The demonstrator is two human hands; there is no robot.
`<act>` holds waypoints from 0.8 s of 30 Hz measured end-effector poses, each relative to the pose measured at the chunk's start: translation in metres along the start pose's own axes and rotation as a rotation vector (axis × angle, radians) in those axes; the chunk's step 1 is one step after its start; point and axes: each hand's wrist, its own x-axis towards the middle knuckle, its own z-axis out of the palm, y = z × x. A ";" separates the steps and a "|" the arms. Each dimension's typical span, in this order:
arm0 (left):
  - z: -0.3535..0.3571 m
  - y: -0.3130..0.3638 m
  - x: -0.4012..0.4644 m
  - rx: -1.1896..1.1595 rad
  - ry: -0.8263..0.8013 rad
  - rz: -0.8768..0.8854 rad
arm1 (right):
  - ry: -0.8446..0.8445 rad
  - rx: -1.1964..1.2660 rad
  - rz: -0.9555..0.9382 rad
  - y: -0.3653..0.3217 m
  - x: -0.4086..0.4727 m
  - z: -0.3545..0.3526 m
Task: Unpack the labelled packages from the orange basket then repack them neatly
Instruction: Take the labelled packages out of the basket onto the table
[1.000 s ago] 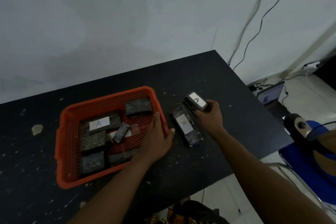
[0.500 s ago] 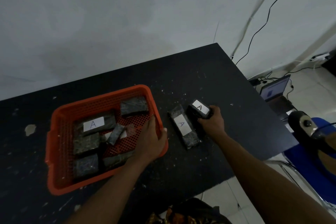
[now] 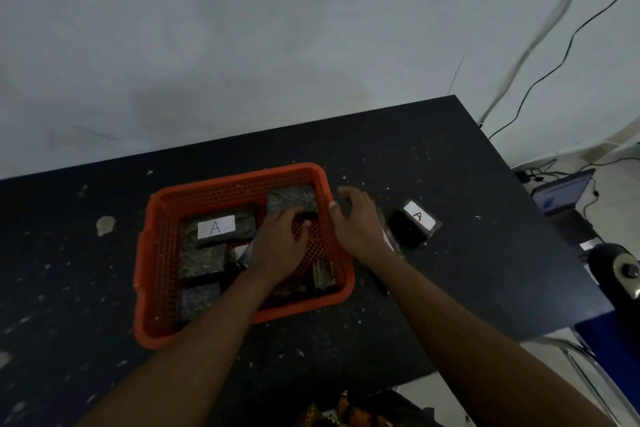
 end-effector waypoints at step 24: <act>0.005 -0.028 0.082 0.448 -0.249 0.174 | -0.076 -0.101 0.098 -0.007 0.029 0.039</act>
